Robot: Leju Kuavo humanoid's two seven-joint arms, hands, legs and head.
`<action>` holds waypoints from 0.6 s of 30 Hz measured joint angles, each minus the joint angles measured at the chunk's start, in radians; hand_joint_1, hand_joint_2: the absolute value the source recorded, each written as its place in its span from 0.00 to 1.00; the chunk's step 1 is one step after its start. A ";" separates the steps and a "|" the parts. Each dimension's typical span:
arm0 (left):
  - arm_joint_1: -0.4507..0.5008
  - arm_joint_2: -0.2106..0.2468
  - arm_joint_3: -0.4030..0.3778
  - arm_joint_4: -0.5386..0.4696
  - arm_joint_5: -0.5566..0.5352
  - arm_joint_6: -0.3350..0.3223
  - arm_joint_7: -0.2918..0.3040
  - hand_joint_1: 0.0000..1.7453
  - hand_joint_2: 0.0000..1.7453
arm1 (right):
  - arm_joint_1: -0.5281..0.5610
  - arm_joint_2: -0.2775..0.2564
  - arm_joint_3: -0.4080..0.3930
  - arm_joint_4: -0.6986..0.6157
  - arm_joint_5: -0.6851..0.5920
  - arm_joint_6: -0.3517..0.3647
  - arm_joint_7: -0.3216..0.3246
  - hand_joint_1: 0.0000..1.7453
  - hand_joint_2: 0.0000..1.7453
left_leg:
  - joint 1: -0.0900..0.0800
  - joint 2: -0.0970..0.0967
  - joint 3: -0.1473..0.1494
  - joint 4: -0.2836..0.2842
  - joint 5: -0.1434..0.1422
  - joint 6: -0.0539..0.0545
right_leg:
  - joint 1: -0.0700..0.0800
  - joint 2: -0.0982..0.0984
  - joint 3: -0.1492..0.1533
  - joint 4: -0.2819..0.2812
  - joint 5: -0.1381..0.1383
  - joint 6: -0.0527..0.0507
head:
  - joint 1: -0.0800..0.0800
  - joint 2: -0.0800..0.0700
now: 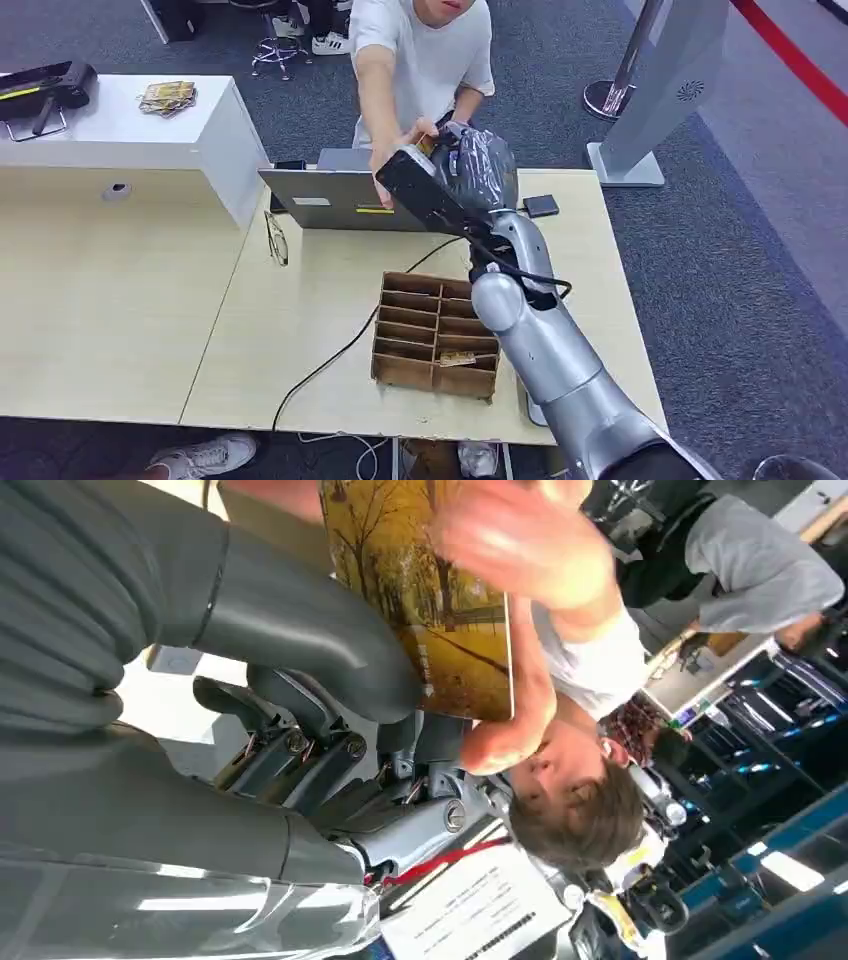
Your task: Pass the card to the sensor for recognition and then transmit it.
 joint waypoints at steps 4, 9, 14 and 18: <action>-0.001 -0.001 -0.004 0.000 -0.003 -0.002 0.001 0.00 0.00 | -0.025 0.013 0.000 0.042 0.010 0.011 0.008 0.00 1.00 | 0.000 0.000 0.000 0.000 0.000 0.000 | 0.000 0.000 0.000 0.000 0.000 0.000 | 0.000 0.000; -0.002 -0.001 -0.011 0.000 0.000 -0.002 0.001 0.00 0.00 | -0.042 0.021 0.000 0.093 0.025 0.010 0.004 0.00 0.00 | 0.000 0.000 0.000 0.000 0.000 0.000 | 0.000 0.000 0.000 0.000 0.000 0.000 | 0.000 0.000; -0.002 -0.001 -0.011 0.000 0.007 0.000 0.001 0.00 0.00 | -0.042 0.022 -0.001 0.103 0.027 0.008 -0.027 0.00 0.00 | 0.000 0.000 0.000 0.000 0.000 0.000 | 0.000 0.000 0.000 0.000 0.000 0.000 | 0.000 0.000; -0.002 -0.001 -0.010 0.000 0.015 0.005 0.001 0.00 0.00 | -0.041 0.022 -0.002 0.100 0.021 0.008 -0.041 0.00 0.00 | 0.000 0.000 0.000 0.000 0.000 0.000 | 0.000 0.000 0.000 0.000 0.000 0.000 | 0.000 0.000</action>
